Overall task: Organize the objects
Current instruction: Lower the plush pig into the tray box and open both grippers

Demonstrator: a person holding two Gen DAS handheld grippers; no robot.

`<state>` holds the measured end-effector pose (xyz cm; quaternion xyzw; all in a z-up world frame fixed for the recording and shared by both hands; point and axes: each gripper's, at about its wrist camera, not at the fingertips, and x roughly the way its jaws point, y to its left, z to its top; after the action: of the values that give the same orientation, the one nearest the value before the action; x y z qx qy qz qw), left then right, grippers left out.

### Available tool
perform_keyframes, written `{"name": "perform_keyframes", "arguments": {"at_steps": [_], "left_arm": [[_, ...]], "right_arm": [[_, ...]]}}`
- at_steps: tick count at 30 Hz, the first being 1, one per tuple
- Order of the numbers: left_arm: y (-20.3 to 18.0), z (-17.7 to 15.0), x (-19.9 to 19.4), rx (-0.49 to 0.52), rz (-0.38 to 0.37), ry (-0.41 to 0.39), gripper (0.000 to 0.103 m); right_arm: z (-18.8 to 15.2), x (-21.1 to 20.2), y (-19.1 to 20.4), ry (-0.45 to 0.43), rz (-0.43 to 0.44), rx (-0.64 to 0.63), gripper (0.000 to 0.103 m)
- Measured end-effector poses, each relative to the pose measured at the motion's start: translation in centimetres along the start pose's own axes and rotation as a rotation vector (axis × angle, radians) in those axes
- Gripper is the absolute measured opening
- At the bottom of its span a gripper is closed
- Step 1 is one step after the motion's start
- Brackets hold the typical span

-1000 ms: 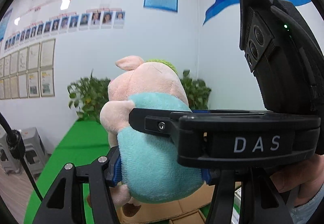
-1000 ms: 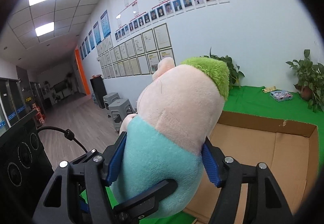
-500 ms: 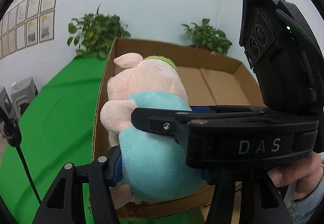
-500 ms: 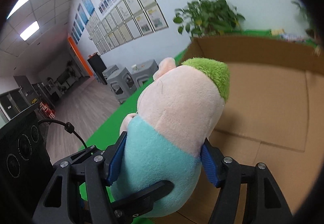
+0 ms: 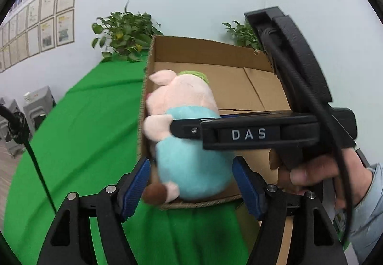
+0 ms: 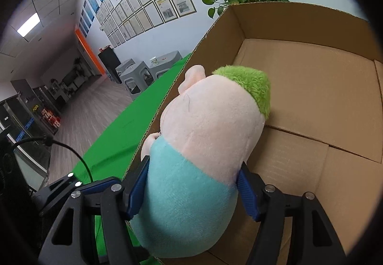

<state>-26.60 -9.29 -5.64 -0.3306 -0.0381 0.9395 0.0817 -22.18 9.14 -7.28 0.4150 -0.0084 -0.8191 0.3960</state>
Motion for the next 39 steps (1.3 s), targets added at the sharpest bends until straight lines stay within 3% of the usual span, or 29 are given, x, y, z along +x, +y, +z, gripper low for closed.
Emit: {"name": "perform_keyframes", "arguments": {"at_steps": [6, 9, 11, 13, 19, 22, 31, 39], "left_arm": [[2.6, -0.1, -0.8, -0.044, 0.037, 0.008, 0.069], [0.2, -4.3, -6.7, -0.044, 0.066, 0.001, 0.070], [-0.1, -5.2, -8.8, -0.047, 0.076, -0.017, 0.070], [-0.8, -5.8, -11.0, -0.048, 0.102, -0.039, 0.074], [-2.1, -6.0, -13.9, -0.026, 0.114, -0.099, 0.091], [-2.5, -5.9, -14.2, -0.029, 0.113, -0.105, 0.093], [-3.1, -6.0, -13.2, -0.023, 0.118, -0.071, 0.093], [-1.3, -7.0, -12.7, -0.052, 0.158, -0.054, 0.093]], "right_arm": [[-0.1, 0.4, -0.4, -0.022, -0.010, 0.032, 0.088], [-0.2, -0.7, 0.2, -0.038, -0.039, 0.025, 0.090], [-0.2, -1.8, 0.4, -0.055, -0.046, 0.028, 0.092], [-0.4, -3.1, 0.5, -0.076, -0.041, 0.053, 0.103], [-2.1, -8.2, -0.1, -0.138, -0.082, 0.162, 0.103], [-3.5, -9.7, -0.7, -0.154, -0.095, 0.204, 0.103], [-4.8, -7.5, -1.2, -0.069, -0.073, 0.243, 0.103], [-2.6, -0.4, -0.1, 0.048, -0.124, 0.180, 0.101]]}}
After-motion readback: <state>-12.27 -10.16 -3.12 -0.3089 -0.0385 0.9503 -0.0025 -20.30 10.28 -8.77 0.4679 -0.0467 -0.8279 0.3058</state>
